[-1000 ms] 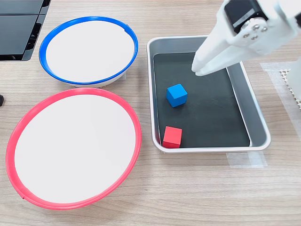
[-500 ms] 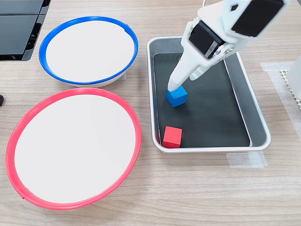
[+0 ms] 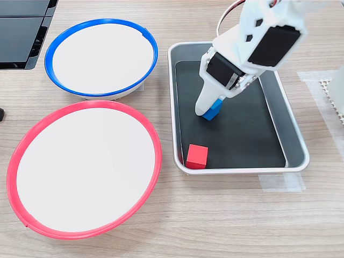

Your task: Move two blocks from tray to matching dishes

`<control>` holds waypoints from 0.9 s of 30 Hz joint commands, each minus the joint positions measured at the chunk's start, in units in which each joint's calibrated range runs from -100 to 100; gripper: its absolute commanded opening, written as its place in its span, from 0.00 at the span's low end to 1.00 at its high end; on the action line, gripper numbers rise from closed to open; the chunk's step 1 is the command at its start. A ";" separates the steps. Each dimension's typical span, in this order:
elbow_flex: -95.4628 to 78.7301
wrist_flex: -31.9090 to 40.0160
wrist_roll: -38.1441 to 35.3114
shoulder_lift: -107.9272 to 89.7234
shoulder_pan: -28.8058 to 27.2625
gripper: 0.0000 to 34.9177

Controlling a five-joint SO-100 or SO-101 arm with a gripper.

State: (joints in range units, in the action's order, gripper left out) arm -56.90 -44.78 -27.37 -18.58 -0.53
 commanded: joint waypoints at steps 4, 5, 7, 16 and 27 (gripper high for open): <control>37.10 -23.36 5.23 3.62 -3.56 0.01; 40.10 -23.28 5.96 4.98 -4.50 0.01; 47.38 -21.38 7.96 9.76 -7.14 0.01; 63.59 -5.61 10.16 35.60 -11.66 0.01; 55.21 -9.99 8.45 25.19 -6.39 0.01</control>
State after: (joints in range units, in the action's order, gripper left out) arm 0.00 -49.51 -19.56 15.60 -9.29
